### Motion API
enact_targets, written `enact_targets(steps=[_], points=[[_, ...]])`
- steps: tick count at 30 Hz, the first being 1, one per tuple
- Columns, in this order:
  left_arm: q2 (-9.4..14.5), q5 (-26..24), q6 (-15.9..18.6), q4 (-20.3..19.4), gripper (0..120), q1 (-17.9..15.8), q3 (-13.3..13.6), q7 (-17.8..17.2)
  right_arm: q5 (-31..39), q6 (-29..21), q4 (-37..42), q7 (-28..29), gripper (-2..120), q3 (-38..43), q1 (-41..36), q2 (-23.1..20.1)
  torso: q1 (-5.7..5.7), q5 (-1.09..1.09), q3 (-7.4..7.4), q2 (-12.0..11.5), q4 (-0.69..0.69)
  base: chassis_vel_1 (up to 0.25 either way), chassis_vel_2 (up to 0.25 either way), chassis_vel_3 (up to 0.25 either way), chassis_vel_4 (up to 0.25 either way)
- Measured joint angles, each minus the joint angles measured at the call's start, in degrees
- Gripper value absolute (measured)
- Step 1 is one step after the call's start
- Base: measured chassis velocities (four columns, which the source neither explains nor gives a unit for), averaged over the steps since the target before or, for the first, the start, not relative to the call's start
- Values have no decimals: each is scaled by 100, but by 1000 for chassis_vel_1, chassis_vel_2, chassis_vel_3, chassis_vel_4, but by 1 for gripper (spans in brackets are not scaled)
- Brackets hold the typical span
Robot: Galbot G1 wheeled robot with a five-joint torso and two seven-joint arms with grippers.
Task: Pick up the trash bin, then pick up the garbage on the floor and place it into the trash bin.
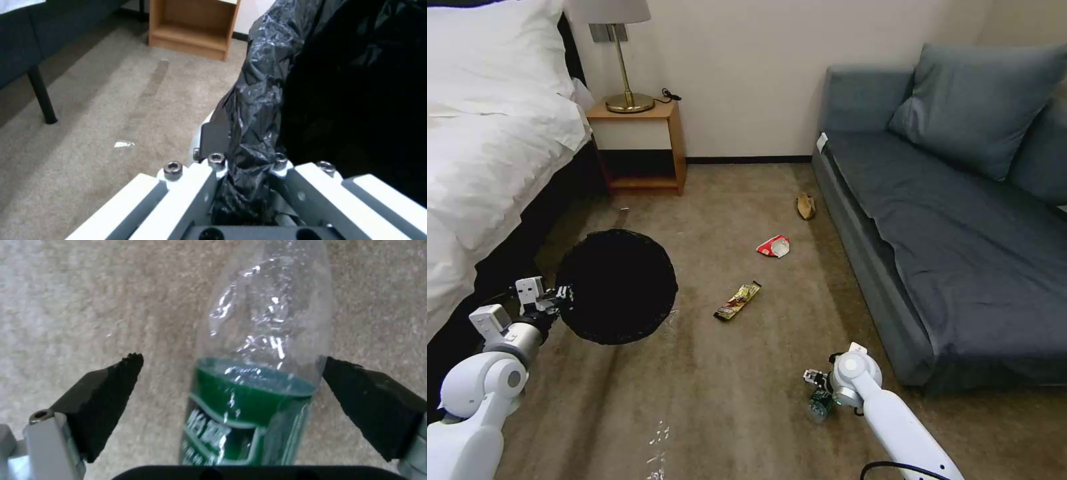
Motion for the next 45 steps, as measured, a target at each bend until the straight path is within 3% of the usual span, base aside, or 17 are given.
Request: enact_targets(steps=[7, 15, 26, 29, 30, 31, 32, 34, 37, 40, 42, 45], points=[[19, 2, -6, -23, 2, -2, 27, -5, -199, 51, -228, -129, 100, 12, 25, 31, 0, 0, 0, 0, 0, 0, 0, 0, 0], [33, 11, -10, -49, 2, -5, 62, -7, -335, 125, -332, -212, 74, 43, 36, 30, -1, -9, -3, 3, -3, 0, 0, 0, 0], [53, 4, -10, -36, 2, -50, 95, -21, -447, 205, -297, -447, 52, 136, -41, -23, -1, -7, -2, 7, -3, 0, 0, 0, 0], [41, 3, -10, -37, 2, -49, 105, -22, -576, 339, -252, -695, 47, 238, -92, -33, -1, 3, 1, 4, -1, 0, 0, 0, 0], [34, 3, -10, -43, 2, -47, 110, -22, -636, 425, -162, -824, 42, 323, -114, -79, 1, 24, 8, -2, 5, 0, 0, 0, 0], [25, 8, -11, -55, 2, -43, 111, -37, -649, 460, -17, -939, 39, 402, -143, -129, 0, 25, 5, -1, 4, 0, 0, 0, 0], [25, 8, -11, -55, 2, -43, 111, -37, -649, 460, -17, -939, 39, 402, -143, -129, 0, 25, 5, -1, 4, 0, 0, 0, 0], [10, 6, -11, -97, 2, -14, 112, -48, -694, 520, 218, -1048, 32, 580, -169, -306, 0, 1, 4, -1, 8, -13, 13, 39, 6], [12, 1, -12, -169, 2, 34, 89, -54, -785, 538, 644, -1068, 25, 805, -317, -630, 0, 13, 2, -1, 4, 0, 0, 0, 0], [14, -10, -9, -179, 2, 64, 82, -54, -881, 613, 1142, -1135, 22, 1081, -484, -934, 0, -2, 1, -1, -1, 0, 0, 0, 0], [19, -11, -7, -180, 2, 76, 76, -61, -966, 727, 1448, -1326, 22, 1265, -585, -1087, 0, 4, 1, -1, -1, 0, 0, 0, 0], [14, -12, -2, -204, 2, 89, 78, -73, -1418, 1521, 2226, -2592, 22, 1758, -851, -1457, 0, -2, 0, -1, 1, 0, 0, 0, 0]])
